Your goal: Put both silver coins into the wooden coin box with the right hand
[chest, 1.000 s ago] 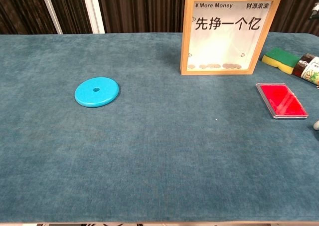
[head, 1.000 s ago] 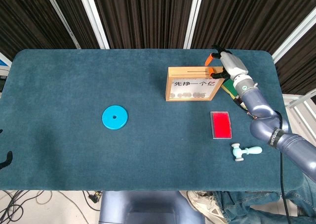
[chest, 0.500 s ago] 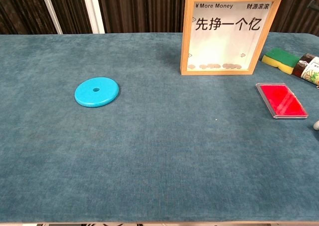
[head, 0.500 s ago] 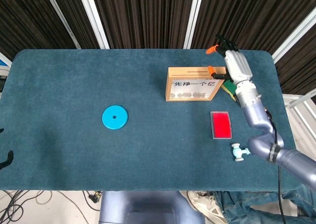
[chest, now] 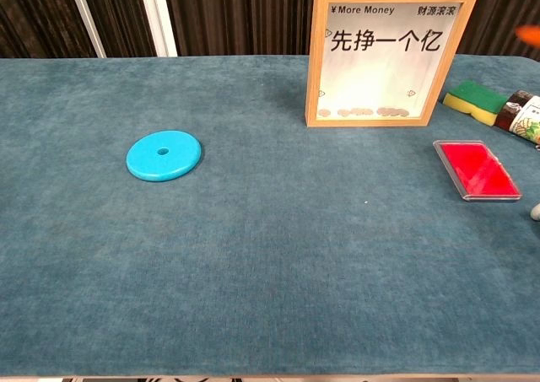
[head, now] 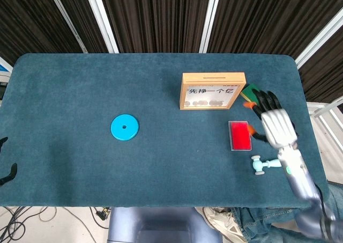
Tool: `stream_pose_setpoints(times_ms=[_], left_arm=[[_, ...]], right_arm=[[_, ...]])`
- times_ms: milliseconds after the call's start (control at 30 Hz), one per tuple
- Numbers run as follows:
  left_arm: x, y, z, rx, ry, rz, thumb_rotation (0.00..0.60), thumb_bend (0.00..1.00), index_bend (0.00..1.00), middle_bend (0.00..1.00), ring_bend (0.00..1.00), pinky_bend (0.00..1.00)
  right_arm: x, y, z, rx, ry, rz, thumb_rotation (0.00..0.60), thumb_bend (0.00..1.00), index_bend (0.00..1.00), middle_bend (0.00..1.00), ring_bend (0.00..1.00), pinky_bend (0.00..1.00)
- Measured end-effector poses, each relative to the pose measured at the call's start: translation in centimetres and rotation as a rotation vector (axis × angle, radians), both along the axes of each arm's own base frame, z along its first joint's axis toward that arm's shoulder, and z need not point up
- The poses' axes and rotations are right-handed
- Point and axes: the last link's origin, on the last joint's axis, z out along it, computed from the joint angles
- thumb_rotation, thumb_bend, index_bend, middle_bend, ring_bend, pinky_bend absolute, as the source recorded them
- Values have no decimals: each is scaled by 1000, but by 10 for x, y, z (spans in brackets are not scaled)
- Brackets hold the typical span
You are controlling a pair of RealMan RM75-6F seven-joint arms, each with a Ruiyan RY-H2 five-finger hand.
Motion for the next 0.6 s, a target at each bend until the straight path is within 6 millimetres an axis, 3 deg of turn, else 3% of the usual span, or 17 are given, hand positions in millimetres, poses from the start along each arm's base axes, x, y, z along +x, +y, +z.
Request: stream_pose_setpoints(times_ms=[133, 233, 433, 600], left_arm=[[1, -2, 1, -22, 39, -15, 600, 412, 100, 0, 0, 0], [1, -2, 2, -33, 75, -28, 600, 411, 97, 0, 0, 0], [3, -2, 5, -32, 150, -61, 600, 412, 85, 0, 0, 0], [2, -2, 5, -12, 123, -63, 600, 412, 82, 0, 0, 0]], right_arm=[[-30, 56, -9, -46, 78, -64, 600, 401, 230, 17, 0, 0], [-44, 81, -17, -47, 147, -116, 600, 401, 200, 17, 0, 0], [-66, 112, -19, -88, 177, -215, 600, 401, 169, 17, 0, 0], [-73, 117, -17, -97, 172, -242, 600, 400, 166, 17, 0, 0]])
